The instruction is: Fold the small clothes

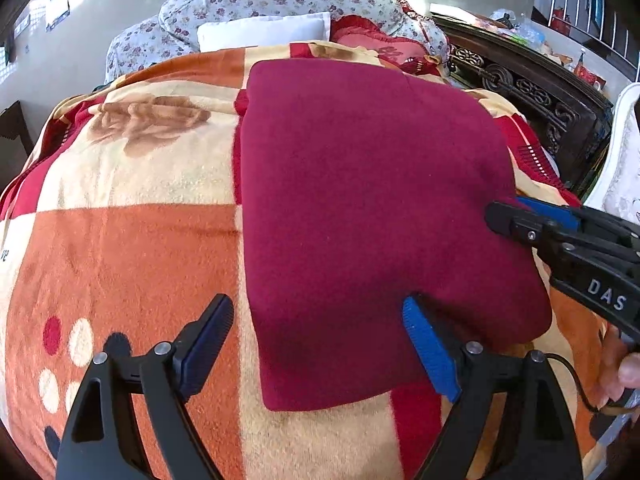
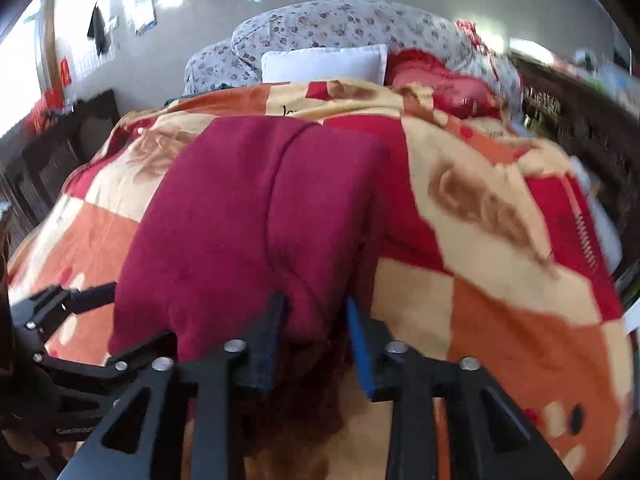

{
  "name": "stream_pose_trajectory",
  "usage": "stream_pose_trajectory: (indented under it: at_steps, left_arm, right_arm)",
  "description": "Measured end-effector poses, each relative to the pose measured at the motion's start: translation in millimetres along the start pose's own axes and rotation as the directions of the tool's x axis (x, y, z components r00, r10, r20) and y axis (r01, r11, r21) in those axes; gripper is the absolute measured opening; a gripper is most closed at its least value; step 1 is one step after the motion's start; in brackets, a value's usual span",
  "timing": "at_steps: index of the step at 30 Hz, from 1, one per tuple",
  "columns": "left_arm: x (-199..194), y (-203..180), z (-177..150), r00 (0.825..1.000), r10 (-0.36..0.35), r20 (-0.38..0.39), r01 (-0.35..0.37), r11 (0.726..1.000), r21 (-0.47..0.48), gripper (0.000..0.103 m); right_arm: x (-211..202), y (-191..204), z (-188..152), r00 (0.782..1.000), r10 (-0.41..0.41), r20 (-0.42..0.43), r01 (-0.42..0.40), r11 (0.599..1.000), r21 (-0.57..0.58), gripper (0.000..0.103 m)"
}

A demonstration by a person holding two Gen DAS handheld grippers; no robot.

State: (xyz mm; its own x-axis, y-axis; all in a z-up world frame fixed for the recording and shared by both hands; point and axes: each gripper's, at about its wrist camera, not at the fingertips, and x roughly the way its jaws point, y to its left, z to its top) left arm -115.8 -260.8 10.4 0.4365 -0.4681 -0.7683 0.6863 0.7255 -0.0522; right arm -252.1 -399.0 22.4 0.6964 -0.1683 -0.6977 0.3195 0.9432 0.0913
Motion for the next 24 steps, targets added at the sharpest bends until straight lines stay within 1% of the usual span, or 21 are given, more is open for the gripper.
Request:
stream_pose_trajectory:
  at_steps: [2, 4, 6, 8, 9, 11, 13, 14, 16, 18, 20, 21, 23, 24]
  left_arm:
    - [-3, 1, -1, 1.000, 0.002, 0.002, -0.002, 1.000, -0.004, 0.086]
    - [-7, 2, -1, 1.000, 0.005, 0.002, -0.005, 1.000, -0.006, 0.086]
    - [-12, 3, -2, 1.000, 0.012, 0.010, -0.012, 1.000, -0.007, 0.086]
    - [-15, 2, -3, 1.000, 0.025, 0.017, -0.025, 1.000, -0.003, 0.086]
    - [-16, 2, -4, 0.999, 0.031, 0.018, -0.031, 1.000, -0.001, 0.086]
    - [-18, 2, -7, 0.999, 0.042, 0.018, -0.042, 0.999, 0.001, 0.086]
    - [-19, 3, -9, 0.999, 0.046, 0.014, -0.046, 0.999, -0.002, 0.086]
    - [-21, 3, -10, 0.999, 0.051, 0.012, -0.051, 0.999, -0.004, 0.086]
    - [-25, 4, -13, 0.998, 0.064, 0.022, -0.064, 0.998, -0.005, 0.086]
    - [-30, 6, -15, 0.996, 0.084, 0.038, -0.084, 0.996, -0.006, 0.086]
    - [-34, 7, -16, 0.995, 0.089, 0.042, -0.088, 0.996, -0.015, 0.086]
    - [-35, 8, -16, 0.996, 0.084, 0.043, -0.083, 0.996, -0.020, 0.086]
    - [-38, 10, -17, 0.996, 0.070, 0.047, -0.069, 0.997, -0.038, 0.086]
    - [-39, 12, -17, 0.997, 0.057, 0.049, -0.055, 0.997, -0.048, 0.086]
  right_arm:
    - [-13, 5, -1, 1.000, 0.009, 0.007, -0.009, 1.000, -0.009, 0.034]
    - [-26, 8, -2, 0.999, 0.008, 0.032, -0.008, 1.000, -0.013, 0.035]
    - [-41, 13, -5, 0.997, 0.028, 0.065, -0.027, 1.000, -0.010, 0.036]
    - [-48, 19, -11, 0.996, 0.044, 0.080, -0.043, 0.999, -0.006, 0.036]
    - [-45, 21, -15, 0.997, 0.038, 0.073, -0.037, 0.999, -0.008, 0.036]
    - [-28, 18, -21, 0.999, 0.028, 0.026, -0.028, 1.000, 0.010, 0.036]
    - [-7, 8, -29, 0.999, 0.043, -0.031, -0.041, 0.997, 0.068, 0.036]
    - [-6, 5, -31, 0.998, 0.057, -0.030, -0.055, 0.995, 0.089, 0.036]
    - [-17, 4, -31, 0.997, 0.071, -0.003, -0.070, 0.992, 0.109, 0.037]
    - [-30, 9, -30, 0.999, 0.052, 0.015, -0.053, 0.994, 0.096, 0.044]
    - [-40, 12, -31, 0.999, 0.039, 0.031, -0.041, 0.995, 0.088, 0.057]
    - [-45, 12, -32, 0.998, 0.044, 0.040, -0.047, 0.995, 0.092, 0.061]
    - [-50, 8, -33, 0.996, 0.065, 0.057, -0.071, 0.990, 0.122, 0.072]
    - [-51, 4, -32, 0.995, 0.073, 0.064, -0.082, 0.986, 0.143, 0.076]
